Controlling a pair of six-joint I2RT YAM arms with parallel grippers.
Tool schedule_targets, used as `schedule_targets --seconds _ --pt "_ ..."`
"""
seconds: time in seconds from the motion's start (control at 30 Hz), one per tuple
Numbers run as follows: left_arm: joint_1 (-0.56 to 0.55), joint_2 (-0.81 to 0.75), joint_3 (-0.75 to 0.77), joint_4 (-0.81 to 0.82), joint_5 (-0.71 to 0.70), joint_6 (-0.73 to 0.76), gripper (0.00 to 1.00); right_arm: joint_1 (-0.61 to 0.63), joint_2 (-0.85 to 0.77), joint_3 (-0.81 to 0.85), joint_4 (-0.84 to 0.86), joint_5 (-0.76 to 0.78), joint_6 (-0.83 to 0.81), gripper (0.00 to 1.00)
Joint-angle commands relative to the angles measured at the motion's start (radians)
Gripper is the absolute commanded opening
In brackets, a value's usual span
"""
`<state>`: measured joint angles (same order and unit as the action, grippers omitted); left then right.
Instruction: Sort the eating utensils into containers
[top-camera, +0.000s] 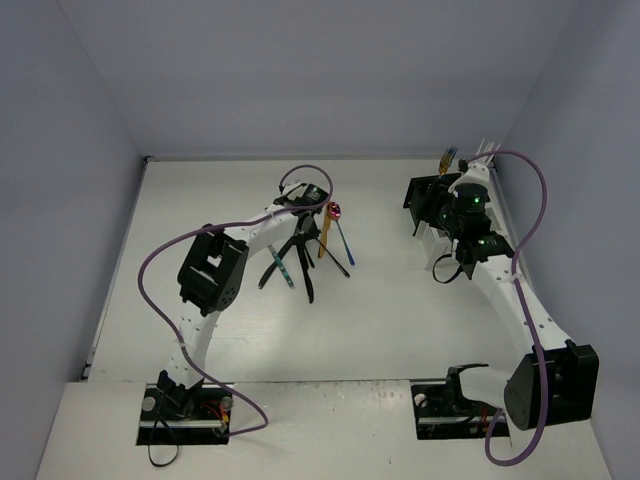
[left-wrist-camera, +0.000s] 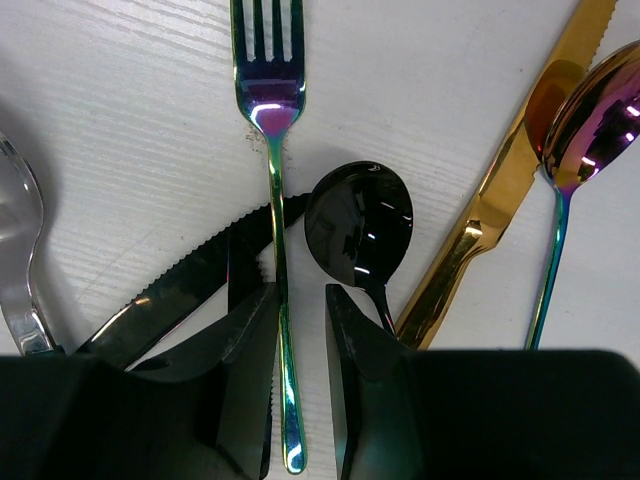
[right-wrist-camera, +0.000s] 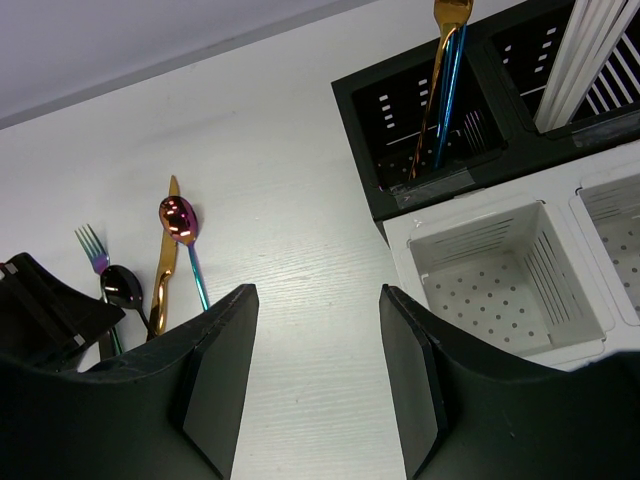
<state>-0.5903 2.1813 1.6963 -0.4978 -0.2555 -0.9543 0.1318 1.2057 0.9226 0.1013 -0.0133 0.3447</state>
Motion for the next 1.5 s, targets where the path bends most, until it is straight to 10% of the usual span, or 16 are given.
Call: schedule_targets --seconds 0.0,0.53,0.93,1.47 --pt "0.011 0.026 0.035 -0.028 -0.014 -0.011 0.22 0.000 -0.023 0.003 0.064 -0.011 0.010 0.49" --pt "0.031 0.010 -0.018 -0.024 0.002 -0.008 0.25 0.000 -0.007 0.003 0.064 -0.019 0.012 0.50" --pt "0.012 0.017 0.010 -0.030 0.016 0.034 0.00 0.000 -0.012 0.001 0.064 -0.016 0.008 0.50" --pt "-0.053 -0.400 -0.086 0.189 0.040 0.393 0.00 0.073 -0.034 0.091 0.064 -0.183 -0.063 0.50"
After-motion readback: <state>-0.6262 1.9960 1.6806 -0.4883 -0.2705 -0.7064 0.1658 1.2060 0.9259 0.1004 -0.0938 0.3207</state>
